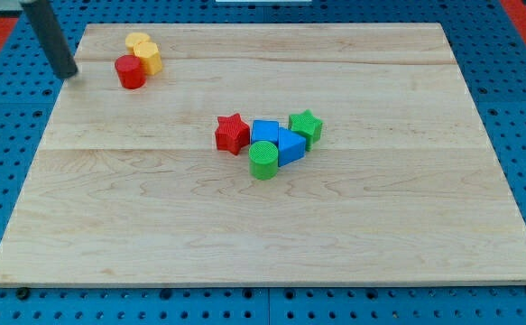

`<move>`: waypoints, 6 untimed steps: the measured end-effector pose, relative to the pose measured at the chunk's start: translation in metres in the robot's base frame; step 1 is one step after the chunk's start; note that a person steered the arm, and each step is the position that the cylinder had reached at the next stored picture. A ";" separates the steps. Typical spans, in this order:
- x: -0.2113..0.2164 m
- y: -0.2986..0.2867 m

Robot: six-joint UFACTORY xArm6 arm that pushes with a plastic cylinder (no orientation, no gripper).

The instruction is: Move the red circle down and right a bit

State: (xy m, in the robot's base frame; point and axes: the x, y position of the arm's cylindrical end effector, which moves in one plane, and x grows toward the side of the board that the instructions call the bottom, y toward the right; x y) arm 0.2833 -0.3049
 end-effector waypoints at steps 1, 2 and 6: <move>-0.013 0.030; -0.009 0.079; 0.038 0.111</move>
